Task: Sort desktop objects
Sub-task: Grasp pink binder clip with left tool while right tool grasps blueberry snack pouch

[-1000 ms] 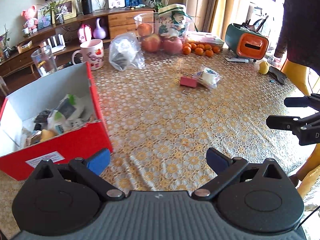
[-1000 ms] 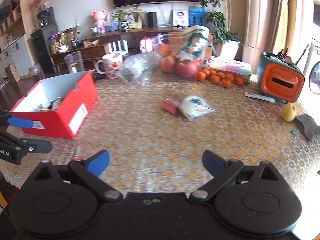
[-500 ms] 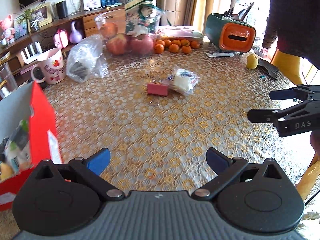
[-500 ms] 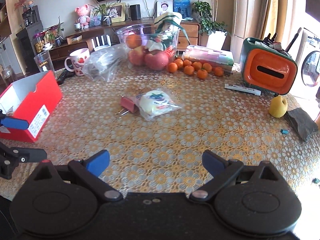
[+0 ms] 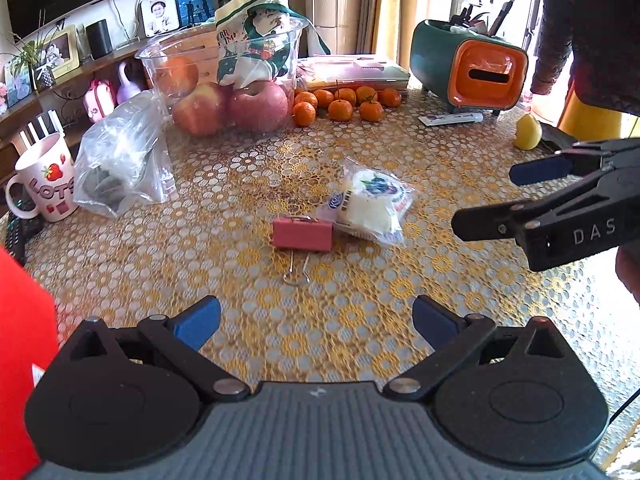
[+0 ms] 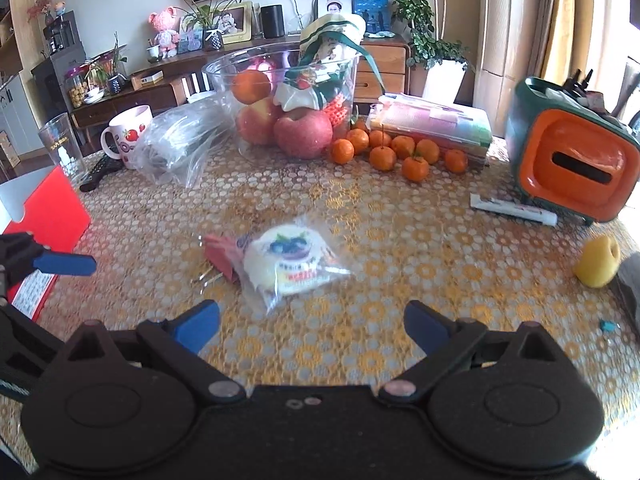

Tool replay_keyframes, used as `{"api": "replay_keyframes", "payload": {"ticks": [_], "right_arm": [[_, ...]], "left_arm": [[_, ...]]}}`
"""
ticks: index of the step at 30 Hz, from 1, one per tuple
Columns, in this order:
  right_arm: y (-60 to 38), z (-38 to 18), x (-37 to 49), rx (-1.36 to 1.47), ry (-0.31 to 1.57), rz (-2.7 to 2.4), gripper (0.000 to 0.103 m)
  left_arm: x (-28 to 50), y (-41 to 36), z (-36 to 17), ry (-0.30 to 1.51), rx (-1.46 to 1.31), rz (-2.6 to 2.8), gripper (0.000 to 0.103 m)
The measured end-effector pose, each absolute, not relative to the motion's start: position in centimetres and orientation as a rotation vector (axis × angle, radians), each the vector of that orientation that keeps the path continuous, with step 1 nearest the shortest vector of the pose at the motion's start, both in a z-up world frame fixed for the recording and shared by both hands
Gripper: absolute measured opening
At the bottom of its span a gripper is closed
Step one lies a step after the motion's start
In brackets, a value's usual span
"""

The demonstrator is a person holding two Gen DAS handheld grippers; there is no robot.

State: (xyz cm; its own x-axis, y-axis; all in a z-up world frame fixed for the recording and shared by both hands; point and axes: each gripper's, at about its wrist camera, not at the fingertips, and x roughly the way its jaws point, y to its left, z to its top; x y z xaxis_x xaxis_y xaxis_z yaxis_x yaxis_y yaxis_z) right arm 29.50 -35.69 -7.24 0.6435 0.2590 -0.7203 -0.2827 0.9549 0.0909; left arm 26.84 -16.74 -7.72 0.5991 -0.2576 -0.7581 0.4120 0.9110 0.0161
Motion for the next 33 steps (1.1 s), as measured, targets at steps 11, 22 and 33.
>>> {"api": "replay_keyframes", "payload": {"ticks": [11,22,33], "right_arm": [[-33.7,-9.5,35.3,-0.133,0.862,0.413,0.099],[-33.9,-11.7,38.9,-0.122,0.939,0.485,0.099],[-34.2,-12.7,40.0,-0.017,0.963,0.519,0.091]], "left_arm": [[32.4,-17.4,-10.9,0.845,0.203,-0.369,0.102],[35.0,-18.6,-12.9,0.839,0.205,-0.418,0.102],[35.8,-18.2,-13.6,0.819,0.198,-0.464,0.081]]}}
